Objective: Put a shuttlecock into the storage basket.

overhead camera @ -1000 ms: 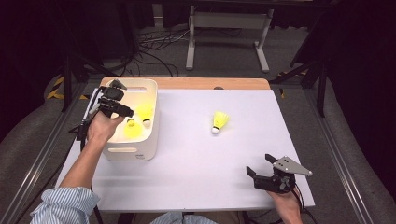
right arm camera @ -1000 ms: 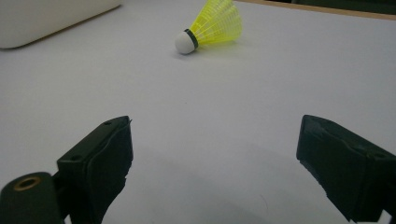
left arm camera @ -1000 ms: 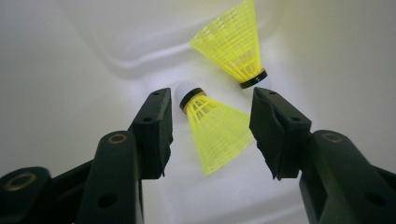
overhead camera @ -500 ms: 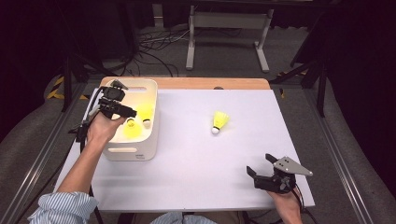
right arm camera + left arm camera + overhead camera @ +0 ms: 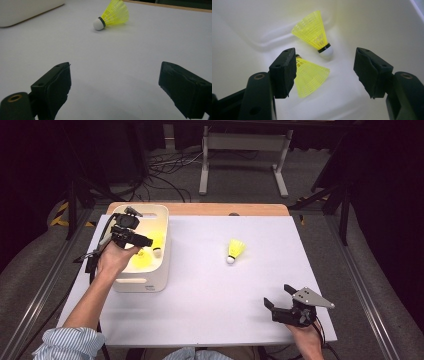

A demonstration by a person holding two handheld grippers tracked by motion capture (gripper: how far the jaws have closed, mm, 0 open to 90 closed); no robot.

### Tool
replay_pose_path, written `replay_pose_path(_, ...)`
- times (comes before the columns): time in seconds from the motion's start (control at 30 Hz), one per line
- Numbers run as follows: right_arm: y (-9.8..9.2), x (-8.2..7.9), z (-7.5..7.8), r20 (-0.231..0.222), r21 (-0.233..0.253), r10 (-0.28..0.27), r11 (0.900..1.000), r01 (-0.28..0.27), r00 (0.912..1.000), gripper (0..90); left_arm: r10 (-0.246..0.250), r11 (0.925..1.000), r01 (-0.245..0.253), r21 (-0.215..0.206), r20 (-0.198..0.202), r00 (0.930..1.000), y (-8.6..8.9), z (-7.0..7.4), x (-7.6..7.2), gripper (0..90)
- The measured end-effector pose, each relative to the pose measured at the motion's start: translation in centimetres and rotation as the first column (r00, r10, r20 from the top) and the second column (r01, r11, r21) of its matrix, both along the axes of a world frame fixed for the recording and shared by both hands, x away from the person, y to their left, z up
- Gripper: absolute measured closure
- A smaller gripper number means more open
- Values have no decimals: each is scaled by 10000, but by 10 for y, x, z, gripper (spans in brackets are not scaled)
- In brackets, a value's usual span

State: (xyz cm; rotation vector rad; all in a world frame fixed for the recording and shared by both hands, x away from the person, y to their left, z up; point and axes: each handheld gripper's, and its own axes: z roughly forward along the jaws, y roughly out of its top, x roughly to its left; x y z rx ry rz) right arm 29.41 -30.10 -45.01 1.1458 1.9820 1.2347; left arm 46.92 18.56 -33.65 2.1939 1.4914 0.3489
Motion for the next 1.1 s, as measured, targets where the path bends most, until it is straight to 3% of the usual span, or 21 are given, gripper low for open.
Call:
replay_pose_path(0.37, 1, 0, 1, 8, -41, -1, 10000, 1, 10000, 112, -7, 9993, 20, -373, 341, 9994, 2, 8, -6, 357)
replay_pose_path(1.1, 2, -1, 1, 20, -20, 4, 10000, -4, 10000, 113, -507, 9974, 543, -476, 733, 9960, -11, 19, -14, 354)
